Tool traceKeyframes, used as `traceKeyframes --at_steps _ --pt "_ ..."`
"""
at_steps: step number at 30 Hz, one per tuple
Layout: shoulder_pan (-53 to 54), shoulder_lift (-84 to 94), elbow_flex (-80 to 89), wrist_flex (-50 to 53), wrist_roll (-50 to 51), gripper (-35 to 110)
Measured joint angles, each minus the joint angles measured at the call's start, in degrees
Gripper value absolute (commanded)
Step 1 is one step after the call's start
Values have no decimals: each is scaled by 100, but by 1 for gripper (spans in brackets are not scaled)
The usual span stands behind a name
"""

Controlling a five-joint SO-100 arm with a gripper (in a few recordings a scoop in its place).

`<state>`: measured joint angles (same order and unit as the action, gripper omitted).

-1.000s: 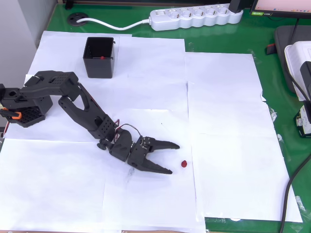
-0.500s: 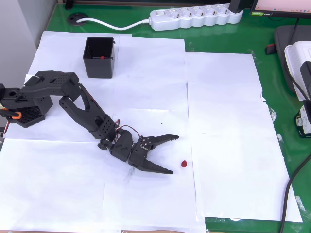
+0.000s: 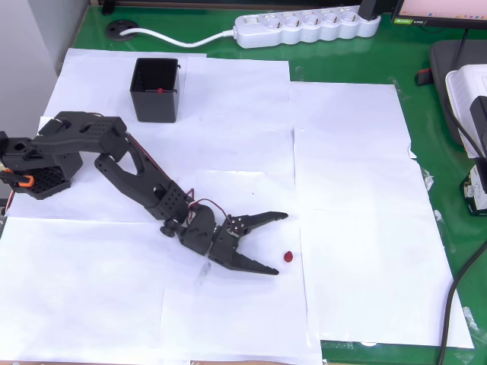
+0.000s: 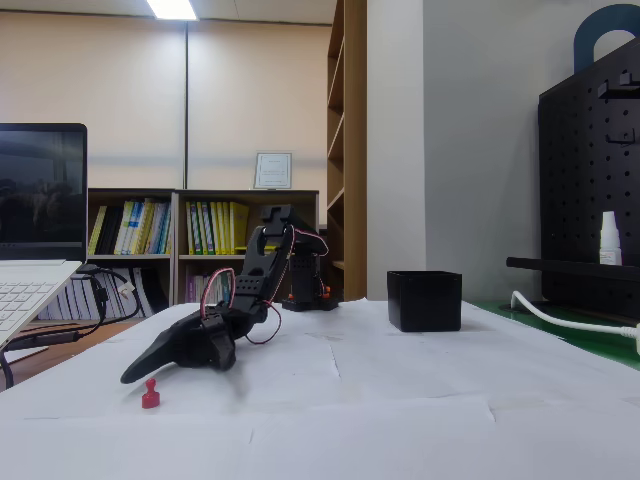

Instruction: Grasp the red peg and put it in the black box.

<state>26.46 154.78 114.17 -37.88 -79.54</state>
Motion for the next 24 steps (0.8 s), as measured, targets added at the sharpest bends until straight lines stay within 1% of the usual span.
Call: traceKeyframes --at_steps 24 --pt "-149 97 202 79 -35 49"
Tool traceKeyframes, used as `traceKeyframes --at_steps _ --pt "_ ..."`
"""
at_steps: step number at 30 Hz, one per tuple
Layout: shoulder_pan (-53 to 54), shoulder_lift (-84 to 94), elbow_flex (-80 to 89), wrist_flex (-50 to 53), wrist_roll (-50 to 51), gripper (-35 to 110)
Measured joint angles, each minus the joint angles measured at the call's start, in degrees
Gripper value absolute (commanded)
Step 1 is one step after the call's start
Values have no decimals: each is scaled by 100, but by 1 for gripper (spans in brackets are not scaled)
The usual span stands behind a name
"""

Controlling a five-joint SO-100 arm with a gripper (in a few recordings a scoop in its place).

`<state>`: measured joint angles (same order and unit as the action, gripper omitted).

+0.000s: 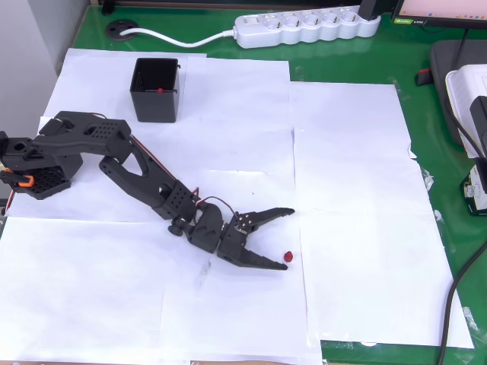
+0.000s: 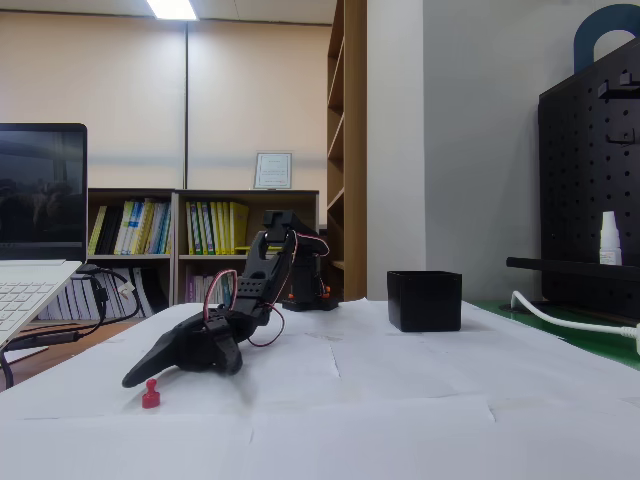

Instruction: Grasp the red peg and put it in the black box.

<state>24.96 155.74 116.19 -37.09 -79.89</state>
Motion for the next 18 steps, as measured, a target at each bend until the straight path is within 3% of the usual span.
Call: traceKeyframes --at_steps 18 --pt "-141 0 0 0 -88 49"
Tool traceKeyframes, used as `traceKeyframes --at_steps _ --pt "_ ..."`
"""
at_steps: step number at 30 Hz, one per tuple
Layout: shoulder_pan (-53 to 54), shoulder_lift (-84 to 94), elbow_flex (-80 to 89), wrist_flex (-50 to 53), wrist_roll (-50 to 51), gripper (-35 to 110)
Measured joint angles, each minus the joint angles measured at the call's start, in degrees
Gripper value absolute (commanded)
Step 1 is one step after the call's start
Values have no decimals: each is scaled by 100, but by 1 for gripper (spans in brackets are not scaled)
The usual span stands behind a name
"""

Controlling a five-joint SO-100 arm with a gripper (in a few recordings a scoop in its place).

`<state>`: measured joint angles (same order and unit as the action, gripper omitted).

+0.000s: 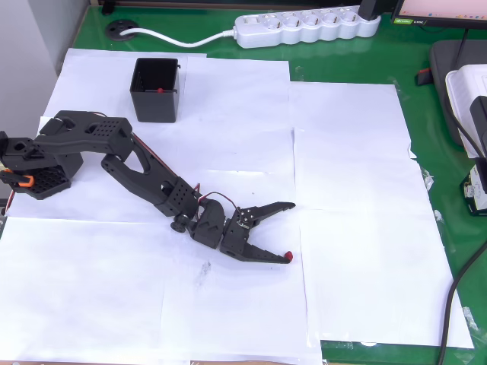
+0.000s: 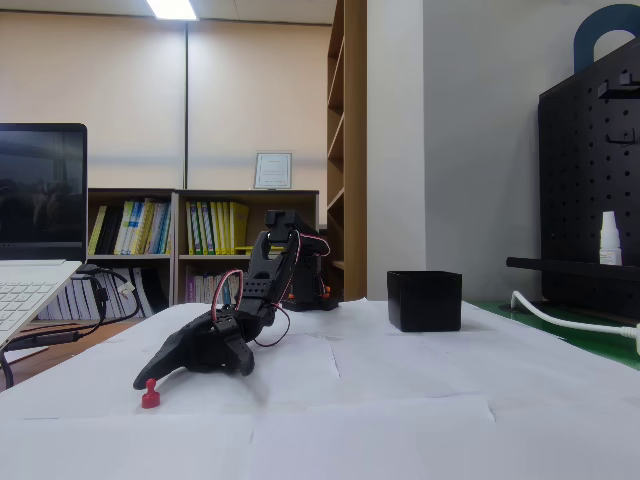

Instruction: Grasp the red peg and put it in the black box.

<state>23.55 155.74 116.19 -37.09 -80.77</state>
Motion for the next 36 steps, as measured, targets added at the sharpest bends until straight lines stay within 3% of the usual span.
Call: traceKeyframes --at_steps 9,11,12,14,36 --pt "0 18 9 0 -97 46" --pt "0 53 18 0 -97 27" --pt "0 62 18 0 -132 8" --pt "0 79 18 9 -158 0" --pt "0 88 18 -9 -308 0"
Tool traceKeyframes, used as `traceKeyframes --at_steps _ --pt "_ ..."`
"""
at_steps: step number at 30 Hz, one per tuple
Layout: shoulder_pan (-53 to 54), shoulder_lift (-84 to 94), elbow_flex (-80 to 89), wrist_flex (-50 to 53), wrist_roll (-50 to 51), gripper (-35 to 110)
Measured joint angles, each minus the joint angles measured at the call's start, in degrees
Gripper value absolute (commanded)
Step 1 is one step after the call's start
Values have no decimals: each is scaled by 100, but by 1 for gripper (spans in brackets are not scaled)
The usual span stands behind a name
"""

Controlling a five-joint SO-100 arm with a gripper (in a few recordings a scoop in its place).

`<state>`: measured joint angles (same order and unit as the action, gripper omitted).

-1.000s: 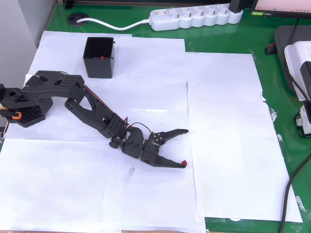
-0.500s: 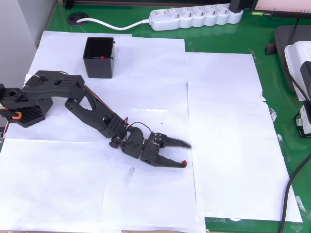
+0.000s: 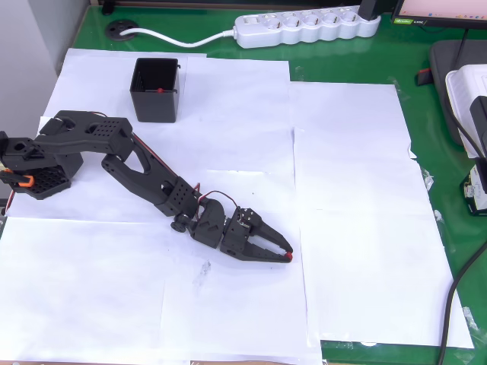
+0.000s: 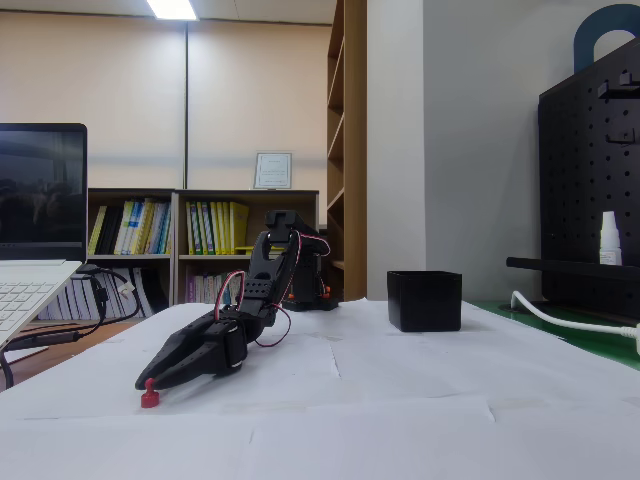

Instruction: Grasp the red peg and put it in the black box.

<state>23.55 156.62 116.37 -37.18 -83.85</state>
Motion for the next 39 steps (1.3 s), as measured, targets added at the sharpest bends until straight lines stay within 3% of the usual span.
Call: traceKeyframes --at_steps 5,9,16,30,39 --pt "0 0 0 0 18 0" --pt "0 0 0 0 9 21" --pt "0 -70 -193 9 308 23" --pt "26 -1020 -642 1679 536 23" --pt "35 -1020 -536 1837 308 22"
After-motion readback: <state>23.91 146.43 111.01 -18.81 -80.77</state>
